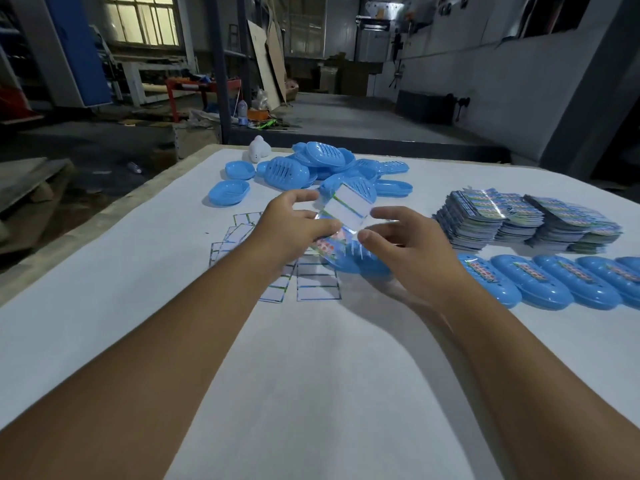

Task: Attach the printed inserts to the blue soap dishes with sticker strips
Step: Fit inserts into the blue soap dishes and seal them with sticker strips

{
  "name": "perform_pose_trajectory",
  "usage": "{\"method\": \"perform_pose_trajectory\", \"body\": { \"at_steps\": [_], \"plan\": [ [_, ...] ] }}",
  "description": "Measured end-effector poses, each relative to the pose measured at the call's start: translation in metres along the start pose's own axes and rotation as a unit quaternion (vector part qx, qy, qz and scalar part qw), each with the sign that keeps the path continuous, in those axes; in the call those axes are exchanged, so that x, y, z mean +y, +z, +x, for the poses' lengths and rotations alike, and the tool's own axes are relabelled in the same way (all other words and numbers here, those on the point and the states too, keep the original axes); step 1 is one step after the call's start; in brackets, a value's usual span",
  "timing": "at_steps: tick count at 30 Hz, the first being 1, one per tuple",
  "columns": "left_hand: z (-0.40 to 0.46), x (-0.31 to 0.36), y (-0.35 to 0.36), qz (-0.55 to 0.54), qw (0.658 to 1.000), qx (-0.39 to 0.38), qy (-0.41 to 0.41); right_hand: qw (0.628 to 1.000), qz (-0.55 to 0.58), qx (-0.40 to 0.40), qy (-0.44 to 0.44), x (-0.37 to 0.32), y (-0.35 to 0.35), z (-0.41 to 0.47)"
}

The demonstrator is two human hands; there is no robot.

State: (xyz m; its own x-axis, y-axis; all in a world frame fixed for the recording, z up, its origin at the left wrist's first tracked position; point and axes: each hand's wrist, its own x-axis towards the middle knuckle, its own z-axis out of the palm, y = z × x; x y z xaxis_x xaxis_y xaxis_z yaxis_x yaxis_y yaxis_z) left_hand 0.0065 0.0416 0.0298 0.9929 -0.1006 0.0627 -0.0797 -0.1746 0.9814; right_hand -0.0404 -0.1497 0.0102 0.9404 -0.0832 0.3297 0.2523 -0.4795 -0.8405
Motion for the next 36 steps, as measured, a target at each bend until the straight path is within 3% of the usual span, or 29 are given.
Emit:
{"method": "perform_pose_trajectory", "body": {
  "at_steps": [3,5,8,15,25,30,36],
  "plan": [
    [-0.004,0.001,0.01,-0.043,0.998,-0.038,0.008,0.995,0.098,-0.032,-0.007,-0.004,0.004,-0.001],
    [-0.005,0.002,0.013,-0.033,0.999,-0.024,0.021,0.994,0.108,-0.004,-0.004,-0.002,0.005,0.001],
    [-0.005,0.003,0.01,0.0,0.999,0.007,0.037,0.996,0.083,0.029,0.028,0.001,0.0,0.006],
    [-0.006,0.003,0.006,0.071,0.996,0.011,0.051,0.994,0.092,0.026,0.051,0.002,-0.001,0.004],
    [-0.01,0.0,0.004,0.064,0.995,-0.015,0.077,0.992,0.089,0.044,0.08,0.003,-0.004,0.005],
    [-0.012,0.0,0.008,0.052,0.994,-0.02,0.095,0.994,-0.006,0.093,0.052,0.003,-0.001,0.005],
    [-0.016,-0.001,0.014,0.06,0.989,-0.043,0.129,0.999,0.021,0.03,0.031,-0.001,0.006,-0.001]
  ]
}}
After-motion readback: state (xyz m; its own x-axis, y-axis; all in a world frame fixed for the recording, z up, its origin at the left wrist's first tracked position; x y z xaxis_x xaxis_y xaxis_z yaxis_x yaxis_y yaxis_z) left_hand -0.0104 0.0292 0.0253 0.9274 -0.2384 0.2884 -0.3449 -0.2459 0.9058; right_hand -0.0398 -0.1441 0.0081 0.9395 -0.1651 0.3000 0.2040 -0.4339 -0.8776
